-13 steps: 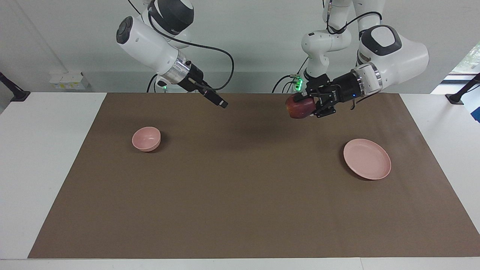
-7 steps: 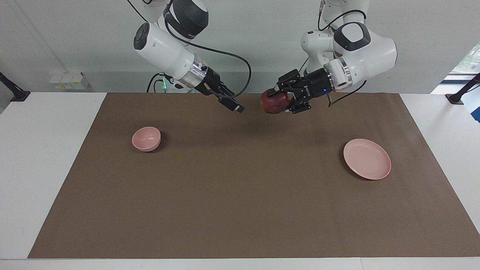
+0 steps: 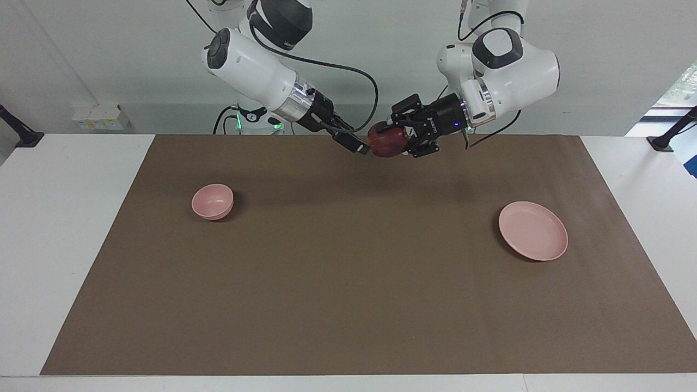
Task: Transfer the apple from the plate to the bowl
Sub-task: 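Close the right gripper around the apple held by the left gripper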
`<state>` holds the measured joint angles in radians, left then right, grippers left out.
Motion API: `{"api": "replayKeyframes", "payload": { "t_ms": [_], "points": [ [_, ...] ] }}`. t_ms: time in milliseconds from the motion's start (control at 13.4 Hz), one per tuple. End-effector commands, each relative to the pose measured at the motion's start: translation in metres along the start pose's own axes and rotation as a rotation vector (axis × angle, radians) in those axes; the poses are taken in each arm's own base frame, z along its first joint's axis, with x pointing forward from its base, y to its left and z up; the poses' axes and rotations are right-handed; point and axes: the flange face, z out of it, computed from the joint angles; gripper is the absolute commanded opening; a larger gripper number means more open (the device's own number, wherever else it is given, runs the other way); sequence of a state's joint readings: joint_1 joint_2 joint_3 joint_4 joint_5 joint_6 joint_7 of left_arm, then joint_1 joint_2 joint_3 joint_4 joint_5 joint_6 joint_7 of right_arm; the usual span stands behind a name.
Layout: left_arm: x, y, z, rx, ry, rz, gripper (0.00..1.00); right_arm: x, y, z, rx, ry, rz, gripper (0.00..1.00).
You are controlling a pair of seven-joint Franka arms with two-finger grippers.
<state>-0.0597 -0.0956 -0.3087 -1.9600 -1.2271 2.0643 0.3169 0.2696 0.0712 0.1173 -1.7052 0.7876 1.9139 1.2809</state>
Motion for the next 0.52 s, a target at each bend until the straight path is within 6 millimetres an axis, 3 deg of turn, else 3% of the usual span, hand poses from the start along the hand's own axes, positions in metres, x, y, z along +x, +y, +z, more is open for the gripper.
{"api": "replayKeyframes", "payload": {
  "t_ms": [0, 223, 372, 446],
  "points": [
    [-0.012, 0.007, 0.007, -0.007, 0.004, 0.015, 0.00, -0.011, -0.012, 0.003, 0.075, -0.028, 0.102, 1.00],
    [-0.017, 0.009, 0.011, -0.007, -0.005, 0.018, 0.00, -0.033, -0.019, 0.011, 0.149, -0.015, 0.167, 1.00],
    [-0.017, 0.010, 0.009, -0.006, -0.002, 0.019, 0.00, -0.034, -0.019, 0.013, 0.146, -0.012, 0.165, 1.00],
    [-0.017, 0.010, 0.010, -0.007, -0.003, 0.020, 0.00, -0.034, -0.019, 0.014, 0.143, -0.009, 0.154, 0.87]
  ]
}}
